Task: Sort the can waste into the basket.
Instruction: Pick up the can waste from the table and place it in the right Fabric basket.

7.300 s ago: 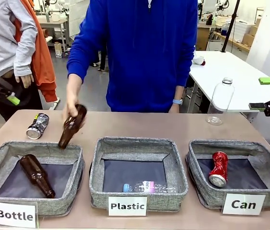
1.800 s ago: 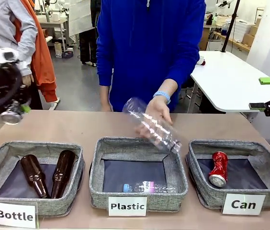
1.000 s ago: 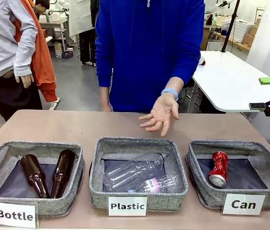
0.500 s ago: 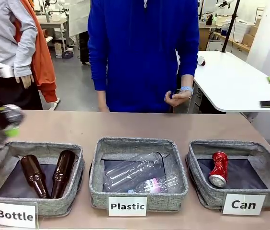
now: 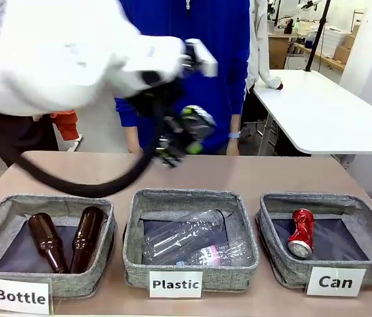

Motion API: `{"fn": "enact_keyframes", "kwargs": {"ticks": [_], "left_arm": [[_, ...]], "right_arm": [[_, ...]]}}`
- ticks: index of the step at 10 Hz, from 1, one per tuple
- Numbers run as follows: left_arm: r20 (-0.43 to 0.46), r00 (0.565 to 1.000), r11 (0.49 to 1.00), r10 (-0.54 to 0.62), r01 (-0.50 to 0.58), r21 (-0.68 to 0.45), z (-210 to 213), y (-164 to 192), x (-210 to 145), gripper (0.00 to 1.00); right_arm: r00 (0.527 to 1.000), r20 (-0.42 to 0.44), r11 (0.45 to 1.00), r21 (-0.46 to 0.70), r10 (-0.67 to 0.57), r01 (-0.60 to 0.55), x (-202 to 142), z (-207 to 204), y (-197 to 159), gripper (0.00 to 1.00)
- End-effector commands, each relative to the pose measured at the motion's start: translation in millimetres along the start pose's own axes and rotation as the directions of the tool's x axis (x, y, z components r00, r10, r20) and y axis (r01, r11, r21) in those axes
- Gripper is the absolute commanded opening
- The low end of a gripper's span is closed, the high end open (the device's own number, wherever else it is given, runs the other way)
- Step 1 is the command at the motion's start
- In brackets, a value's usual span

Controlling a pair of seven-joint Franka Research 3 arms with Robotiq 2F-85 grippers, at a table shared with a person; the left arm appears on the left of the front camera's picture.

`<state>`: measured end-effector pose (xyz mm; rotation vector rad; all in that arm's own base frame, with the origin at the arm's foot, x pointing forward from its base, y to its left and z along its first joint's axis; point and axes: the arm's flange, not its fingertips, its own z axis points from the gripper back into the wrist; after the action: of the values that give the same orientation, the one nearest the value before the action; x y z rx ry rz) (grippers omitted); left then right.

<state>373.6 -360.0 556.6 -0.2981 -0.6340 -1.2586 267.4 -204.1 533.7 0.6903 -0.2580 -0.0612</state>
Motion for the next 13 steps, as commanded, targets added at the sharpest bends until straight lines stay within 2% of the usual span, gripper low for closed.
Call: {"fn": "enact_keyframes", "kwargs": {"ticks": [1, 2, 3, 4, 6, 7, 10, 13], "left_arm": [[0.035, 0.977, 0.974, -0.21, 0.212, -0.08, -50, 10, 47, 0.44], [0.06, 0.96, 0.951, -0.273, 0.279, -0.132, -78, -15, 84, 0.44], [0.07, 0.947, 0.94, -0.314, 0.32, -0.12, -107, -43, 121, 0.44], [0.072, 0.945, 0.939, -0.319, 0.325, -0.109, -121, -60, 139, 0.44], [0.071, 0.928, 0.921, -0.365, 0.371, -0.119, -148, -87, 158, 0.44], [0.054, 0.935, 0.922, -0.349, 0.353, -0.158, -167, -91, 167, 0.44], [0.011, 0.954, 0.93, -0.3, 0.294, -0.222, -223, -97, 184, 0.44], [-0.012, 0.953, 0.924, -0.303, 0.291, -0.249, -242, -100, 186, 0.44]], "right_arm": [[0.999, 0.016, 0.999, -0.012, -0.051, 0.051, -12, 3, -23, 1.0], [0.995, 0.03, 0.996, 0.019, -0.09, 0.089, -14, 8, -33, 1.0], [0.997, 0.003, 0.997, 0.0, -0.076, 0.076, -17, 5, -38, 1.0], [0.998, -0.043, 0.998, -0.033, -0.051, 0.05, -24, 1, -41, 1.0], [0.997, -0.05, 0.997, -0.061, -0.05, 0.047, -32, -2, -52, 1.0], [0.997, -0.028, 0.997, -0.017, -0.072, 0.072, -27, 4, -44, 1.0], [0.997, -0.028, 0.997, -0.017, -0.072, 0.072, -27, 4, -44, 1.0], [0.997, -0.028, 0.997, -0.017, -0.072, 0.072, -27, 4, -44, 1.0]]}}
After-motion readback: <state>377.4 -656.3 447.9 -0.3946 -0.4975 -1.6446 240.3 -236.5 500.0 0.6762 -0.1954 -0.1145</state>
